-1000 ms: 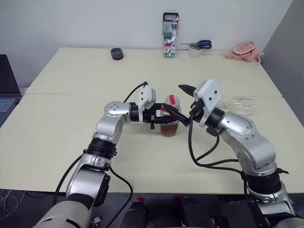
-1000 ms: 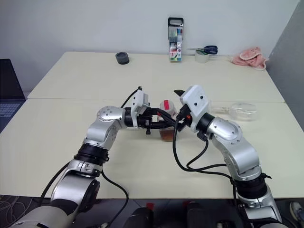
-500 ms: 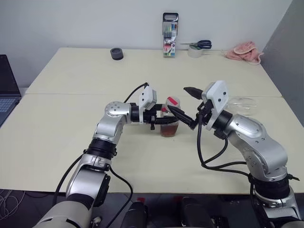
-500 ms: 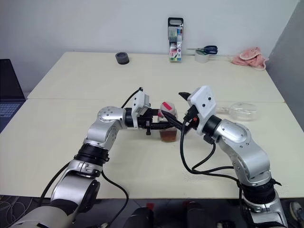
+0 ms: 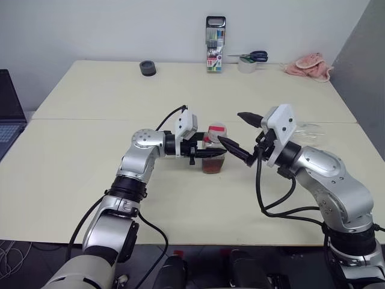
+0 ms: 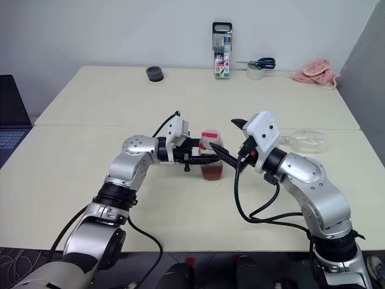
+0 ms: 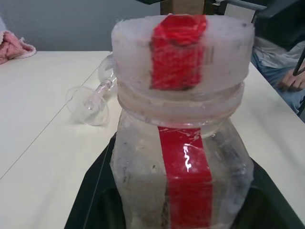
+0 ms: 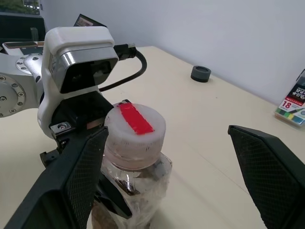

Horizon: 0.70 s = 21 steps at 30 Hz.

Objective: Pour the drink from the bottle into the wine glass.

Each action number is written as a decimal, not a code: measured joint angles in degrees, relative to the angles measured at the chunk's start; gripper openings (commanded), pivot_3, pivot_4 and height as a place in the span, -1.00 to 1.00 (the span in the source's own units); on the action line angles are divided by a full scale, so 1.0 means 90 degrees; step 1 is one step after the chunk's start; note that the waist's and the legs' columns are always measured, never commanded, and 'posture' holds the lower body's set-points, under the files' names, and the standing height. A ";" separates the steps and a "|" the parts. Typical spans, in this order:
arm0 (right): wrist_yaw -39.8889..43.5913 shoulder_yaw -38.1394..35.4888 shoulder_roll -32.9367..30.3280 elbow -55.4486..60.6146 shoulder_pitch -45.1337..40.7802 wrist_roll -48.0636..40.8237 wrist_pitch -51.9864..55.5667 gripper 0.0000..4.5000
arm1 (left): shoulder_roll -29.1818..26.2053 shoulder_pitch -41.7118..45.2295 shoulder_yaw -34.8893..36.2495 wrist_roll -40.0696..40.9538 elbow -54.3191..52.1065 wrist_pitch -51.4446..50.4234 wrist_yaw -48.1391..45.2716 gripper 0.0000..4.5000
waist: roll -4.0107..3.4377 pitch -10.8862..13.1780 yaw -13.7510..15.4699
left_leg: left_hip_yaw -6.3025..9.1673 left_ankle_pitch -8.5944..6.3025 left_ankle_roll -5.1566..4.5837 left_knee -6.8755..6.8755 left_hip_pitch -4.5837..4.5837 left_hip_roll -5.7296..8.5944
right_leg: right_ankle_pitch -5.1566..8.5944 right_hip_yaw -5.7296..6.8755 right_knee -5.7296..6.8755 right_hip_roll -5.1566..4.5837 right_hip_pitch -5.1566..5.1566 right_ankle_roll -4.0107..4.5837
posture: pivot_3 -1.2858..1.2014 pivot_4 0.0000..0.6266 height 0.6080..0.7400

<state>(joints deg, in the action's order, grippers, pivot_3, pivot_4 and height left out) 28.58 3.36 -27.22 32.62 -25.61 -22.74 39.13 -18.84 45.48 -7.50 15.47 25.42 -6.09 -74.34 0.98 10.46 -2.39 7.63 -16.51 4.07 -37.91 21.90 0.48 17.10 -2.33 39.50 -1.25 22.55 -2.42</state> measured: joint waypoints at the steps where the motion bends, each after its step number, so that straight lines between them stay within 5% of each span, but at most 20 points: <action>1: 0.0000 0.0000 -0.0002 0.0000 0.0000 -0.0002 0.0000 0.91 | 0.0000 -0.0004 0.0000 0.0000 0.0000 0.0000 0.0000 -0.21 | 0.0000 0.0000 0.0001 | 0.0000 0.0000 0.0000 0.0000 0.0000 0.0000 | 0.0000 0.0000 0.0000 0.0000 0.0000 0.0000 | 0.03 -0.52 1.00; 21: 0.0007 -0.0045 -0.0084 0.0000 0.0000 -0.0123 0.0026 0.91 | 0.0001 -0.0038 0.0000 0.0002 -0.0004 0.0004 -0.0004 -0.21 | 0.0000 0.0000 0.0001 | 0.0000 0.0000 0.0000 0.0000 0.0000 0.0000 | 0.0000 0.0000 0.0000 0.0000 0.0000 0.0000 | 0.03 -0.52 1.00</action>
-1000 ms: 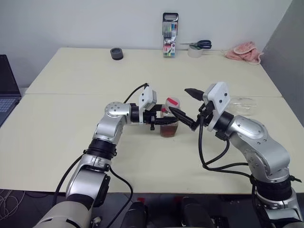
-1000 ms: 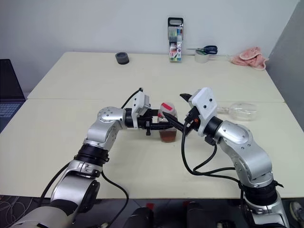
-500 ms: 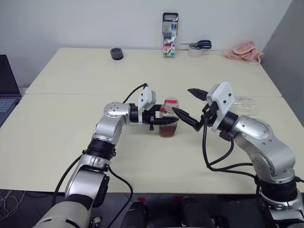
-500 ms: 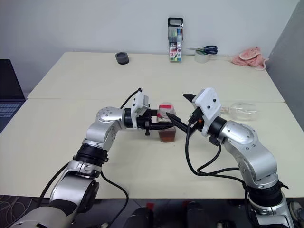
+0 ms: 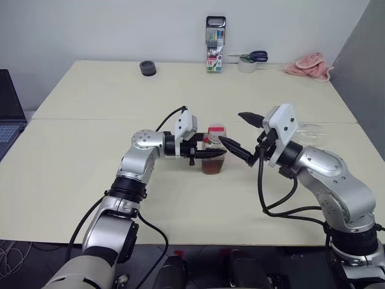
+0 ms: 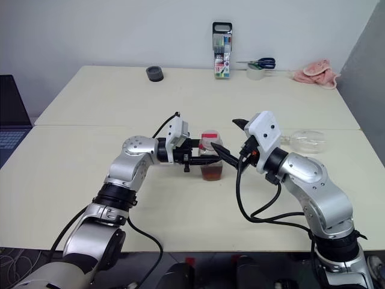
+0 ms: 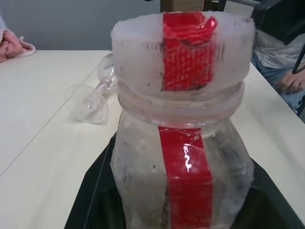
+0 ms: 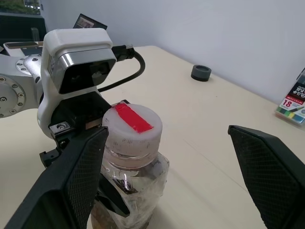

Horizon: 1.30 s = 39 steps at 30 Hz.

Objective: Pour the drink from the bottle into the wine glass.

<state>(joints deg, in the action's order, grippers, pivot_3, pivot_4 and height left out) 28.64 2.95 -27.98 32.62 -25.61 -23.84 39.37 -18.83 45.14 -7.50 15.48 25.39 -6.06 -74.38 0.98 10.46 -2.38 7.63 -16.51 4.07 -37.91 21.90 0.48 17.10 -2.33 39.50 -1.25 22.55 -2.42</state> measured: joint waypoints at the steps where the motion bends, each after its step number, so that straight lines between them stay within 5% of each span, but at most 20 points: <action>1: 0.0004 -0.0007 -0.0008 0.0000 0.0000 -0.0005 0.0000 0.91 | 0.0000 -0.0002 0.0000 0.0000 0.0000 0.0000 0.0000 -0.21 | 0.0000 0.0000 0.0000 | 0.0000 0.0000 0.0000 0.0000 0.0000 0.0000 | 0.0000 0.0000 0.0000 0.0000 0.0000 0.0000 | 0.03 -0.52 1.00; 39: 0.0456 0.0091 -0.0222 -0.0211 -0.0723 -0.1404 0.0724 1.00 | 0.0139 -0.0110 0.0001 0.0143 -0.0412 0.0160 -0.0005 -0.21 | 0.0000 0.0000 -0.0003 | 0.0000 0.0000 0.0000 0.0000 -0.0001 -0.0002 | 0.0000 0.0000 0.0000 0.0001 0.0000 0.0000 | 0.03 -0.52 1.00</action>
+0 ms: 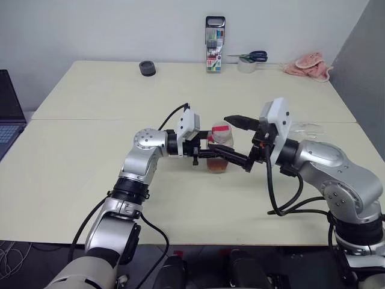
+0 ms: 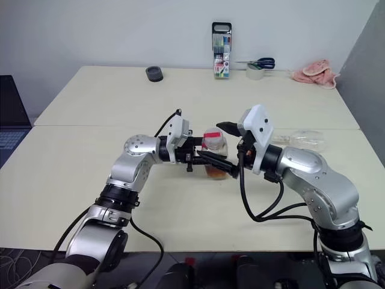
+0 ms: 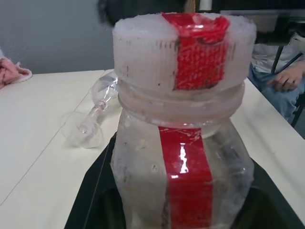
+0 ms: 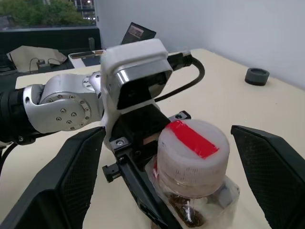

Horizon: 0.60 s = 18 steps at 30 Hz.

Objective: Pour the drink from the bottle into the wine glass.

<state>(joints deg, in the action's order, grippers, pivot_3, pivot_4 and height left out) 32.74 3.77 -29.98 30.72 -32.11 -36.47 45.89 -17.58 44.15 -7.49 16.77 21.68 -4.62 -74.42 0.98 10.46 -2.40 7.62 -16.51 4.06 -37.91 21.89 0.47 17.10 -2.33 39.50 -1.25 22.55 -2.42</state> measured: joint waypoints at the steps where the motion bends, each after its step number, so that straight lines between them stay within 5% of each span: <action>1: 0.0014 0.0023 0.0016 -0.0097 -0.0062 0.0040 -0.0036 1.00 | -0.0001 -0.0019 -0.0001 0.0000 -0.0012 0.0000 -0.0001 -0.21 | 0.0000 0.0000 0.0001 | 0.0000 0.0000 0.0000 0.0000 0.0000 0.0000 | 0.0000 0.0000 0.0000 0.0000 0.0000 0.0000 | 0.03 -0.52 1.00; 6: 0.0112 0.0129 0.0108 -0.0475 -0.0113 0.0279 -0.0210 1.00 | -0.0010 -0.0038 -0.0003 0.0000 -0.0114 -0.0002 -0.0002 -0.21 | 0.0000 0.0000 0.0002 | -0.0001 0.0000 0.0000 0.0000 0.0002 0.0001 | 0.0000 0.0000 -0.0002 -0.0002 0.0000 0.0000 | 0.03 -0.52 1.00; 14: 0.0186 0.0217 0.0232 -0.0497 -0.0113 0.0490 -0.0487 -0.18 | -0.0032 -0.0089 -0.0028 -0.0019 -0.0122 -0.0014 0.0008 -0.21 | 0.0000 0.0000 0.0003 | -0.0001 0.0000 0.0000 0.0000 0.0001 0.0001 | 0.0000 -0.0001 -0.0001 -0.0001 0.0001 0.0000 | 0.03 -0.52 1.00; 18: 0.0190 0.0221 0.0220 -0.0430 -0.0062 0.0562 -0.0549 -0.24 | -0.0031 -0.0123 -0.0067 -0.0016 -0.0130 -0.0014 0.0007 -0.21 | 0.0000 0.0000 0.0004 | 0.0001 0.0000 0.0000 0.0000 0.0002 0.0002 | 0.0000 0.0001 -0.0002 -0.0002 0.0000 0.0000 | 0.03 -0.52 1.00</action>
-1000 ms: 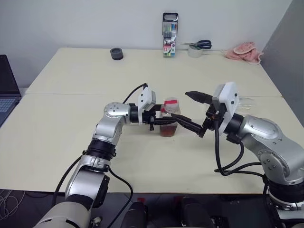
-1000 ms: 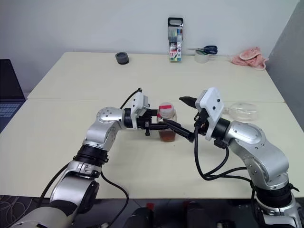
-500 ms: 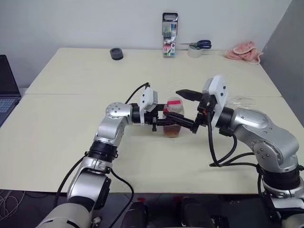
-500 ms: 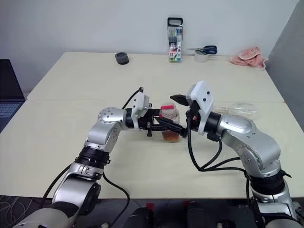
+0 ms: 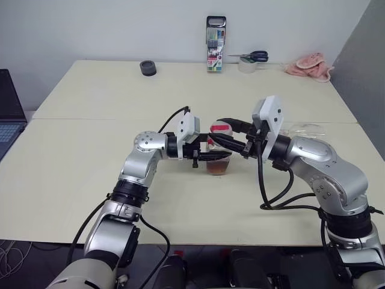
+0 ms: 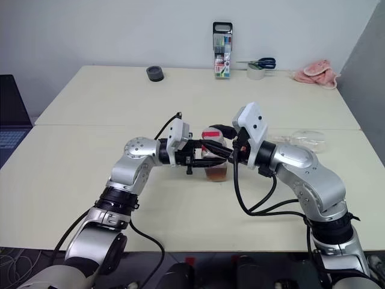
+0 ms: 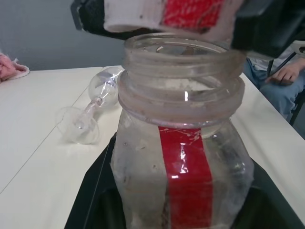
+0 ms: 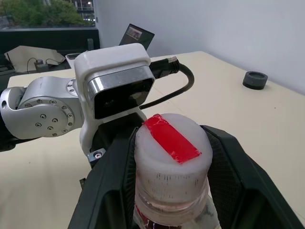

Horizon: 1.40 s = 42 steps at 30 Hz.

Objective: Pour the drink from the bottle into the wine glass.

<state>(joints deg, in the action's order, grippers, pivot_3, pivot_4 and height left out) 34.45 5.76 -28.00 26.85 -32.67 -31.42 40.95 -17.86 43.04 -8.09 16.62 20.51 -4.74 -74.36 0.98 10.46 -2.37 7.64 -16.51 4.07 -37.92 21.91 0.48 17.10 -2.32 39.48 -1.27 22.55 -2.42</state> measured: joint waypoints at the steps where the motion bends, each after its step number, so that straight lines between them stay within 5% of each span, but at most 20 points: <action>1: 0.0016 0.0020 -0.0029 0.0035 0.0020 0.0097 -0.0074 -0.24 | 0.0000 -0.0006 -0.0003 0.0000 -0.0002 0.0000 0.0009 -0.21 | 0.0000 0.0000 0.0001 | 0.0000 0.0000 0.0000 0.0000 0.0000 0.0000 | 0.0000 0.0000 0.0000 0.0000 0.0000 0.0000 | 0.03 -0.52 1.00; 8: -0.0299 -0.0334 -0.0114 0.0303 0.0351 0.0758 -0.0844 -0.24 | -0.0038 -0.0246 -0.0002 0.0002 -0.0213 -0.0052 0.0187 -0.21 | 0.0000 0.0000 0.0004 | 0.0000 0.0000 0.0001 0.0002 0.0000 -0.0002 | 0.0000 0.0000 0.0001 0.0000 0.0001 0.0000 | 0.03 -0.52 1.00; 12: -0.0740 -0.1364 0.0001 0.0476 0.1529 0.0380 -0.0595 -0.24 | -0.0254 -0.0403 0.0212 0.0012 -0.0221 -0.0226 0.0578 -0.21 | 0.0001 0.0000 0.0054 | 0.0000 0.0000 0.0000 0.0000 -0.0001 0.0001 | 0.0000 -0.0002 0.0001 -0.0002 -0.0004 0.0000 | 0.03 -0.52 1.00; 17: -0.1282 -0.1473 0.0208 -0.0105 0.3016 0.0817 -0.0559 -0.24 | -0.0458 -0.0471 0.0585 0.0031 -0.0220 -0.0387 0.1046 -0.21 | 0.0000 0.0000 0.0055 | -0.0007 0.0000 -0.0001 0.0000 -0.0004 0.0001 | 0.0000 -0.0007 0.0008 0.0000 -0.0003 0.0000 | 0.03 -0.52 1.00; 24: -0.1469 -0.1030 0.0281 -0.0659 0.3753 0.1519 -0.0746 0.83 | -0.0720 -0.0459 0.0991 -0.0001 -0.0055 -0.0279 0.1628 -0.21 | -0.0001 -0.0001 0.0013 | -0.0010 0.0000 -0.0001 0.0002 -0.0012 -0.0004 | 0.0000 -0.0010 0.0012 0.0005 -0.0001 -0.0001 | 0.03 -0.52 1.00; 25: -0.1445 -0.1043 0.0320 -0.0654 0.3749 0.1451 -0.0709 0.98 | -0.0744 -0.0444 0.1062 -0.0041 0.0056 -0.0198 0.1779 -0.21 | -0.0001 -0.0001 0.0010 | -0.0010 0.0000 -0.0001 0.0001 -0.0016 -0.0005 | 0.0000 -0.0009 0.0012 0.0006 -0.0005 -0.0001 | 0.03 -0.52 1.00; 28: -0.1252 -0.1281 0.0337 -0.0631 0.3743 0.1094 -0.0472 1.00 | -0.0833 -0.0357 0.1224 -0.0279 0.0460 0.0190 0.2340 -0.21 | 0.0000 -0.0001 0.0027 | -0.0001 0.0000 -0.0001 -0.0001 -0.0018 -0.0003 | 0.0000 -0.0003 0.0006 0.0006 -0.0018 -0.0001 | 0.03 -0.52 1.00; 35: -0.0208 -0.1263 -0.0910 -0.0618 0.3646 0.1272 -0.0855 1.00 | -0.1019 -0.0284 0.1668 -0.0740 0.1075 0.0597 0.3886 -0.21 | 0.0001 0.0000 0.0044 | -0.0004 -0.0001 -0.0001 0.0001 -0.0017 -0.0001 | 0.0000 -0.0003 -0.0003 0.0003 -0.0016 -0.0002 | 0.03 -0.52 1.00; 42: 0.0746 -0.0238 -0.0473 -0.0138 0.1139 0.0493 -0.0605 1.00 | -0.1304 -0.0383 0.2378 -0.0821 0.1363 0.0413 0.5270 -0.21 | 0.0010 0.0003 -0.0100 | 0.0015 0.0000 0.0001 0.0002 -0.0024 -0.0011 | 0.0000 0.0014 0.0011 0.0012 -0.0018 0.0000 | 0.03 -0.52 1.00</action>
<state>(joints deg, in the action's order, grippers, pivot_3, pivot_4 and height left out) 41.16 3.62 -32.25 25.60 -22.42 -26.98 35.50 -29.59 39.59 13.31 9.23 32.77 -1.02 -26.93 1.07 10.49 -3.27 7.77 -16.50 4.07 -37.90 21.70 0.38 17.10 -2.20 39.58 -1.16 22.38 -2.42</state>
